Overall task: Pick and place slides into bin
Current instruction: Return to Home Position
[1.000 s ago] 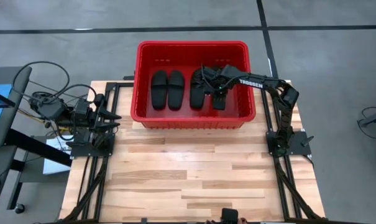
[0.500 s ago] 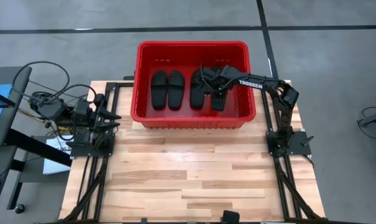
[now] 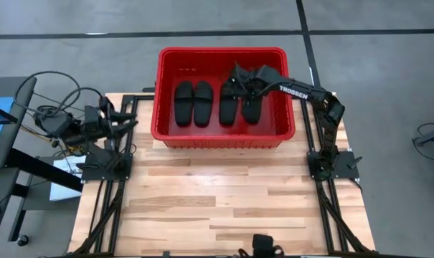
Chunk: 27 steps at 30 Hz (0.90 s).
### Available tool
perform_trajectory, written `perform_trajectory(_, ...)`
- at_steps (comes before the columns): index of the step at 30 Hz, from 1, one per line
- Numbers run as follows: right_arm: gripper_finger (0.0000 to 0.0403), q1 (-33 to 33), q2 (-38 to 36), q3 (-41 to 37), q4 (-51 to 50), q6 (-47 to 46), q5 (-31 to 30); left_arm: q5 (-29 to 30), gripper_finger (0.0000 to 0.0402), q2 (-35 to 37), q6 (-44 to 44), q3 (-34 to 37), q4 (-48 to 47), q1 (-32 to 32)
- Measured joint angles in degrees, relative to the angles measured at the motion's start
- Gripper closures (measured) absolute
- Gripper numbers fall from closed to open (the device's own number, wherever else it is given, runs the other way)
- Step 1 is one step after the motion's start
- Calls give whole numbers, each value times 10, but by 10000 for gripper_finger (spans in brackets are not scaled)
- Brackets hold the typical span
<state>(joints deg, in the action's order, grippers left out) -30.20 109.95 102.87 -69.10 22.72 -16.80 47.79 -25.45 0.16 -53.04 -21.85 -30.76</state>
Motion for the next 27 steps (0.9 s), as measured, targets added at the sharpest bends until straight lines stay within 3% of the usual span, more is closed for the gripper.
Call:
perform_trajectory(5,219,-3,0,78,9,3,0,63,294,0,74,0,53,0)
perform_trajectory(13,216,3,0,211,5,-14,7,81,294,0,195,0,166,0)
perform_trajectory(19,219,6,0,316,6,-32,92,143,294,0,245,0,232,0)
perform_trajectory(27,217,10,-59,308,75,-50,125,153,294,-39,284,-94,239,0)
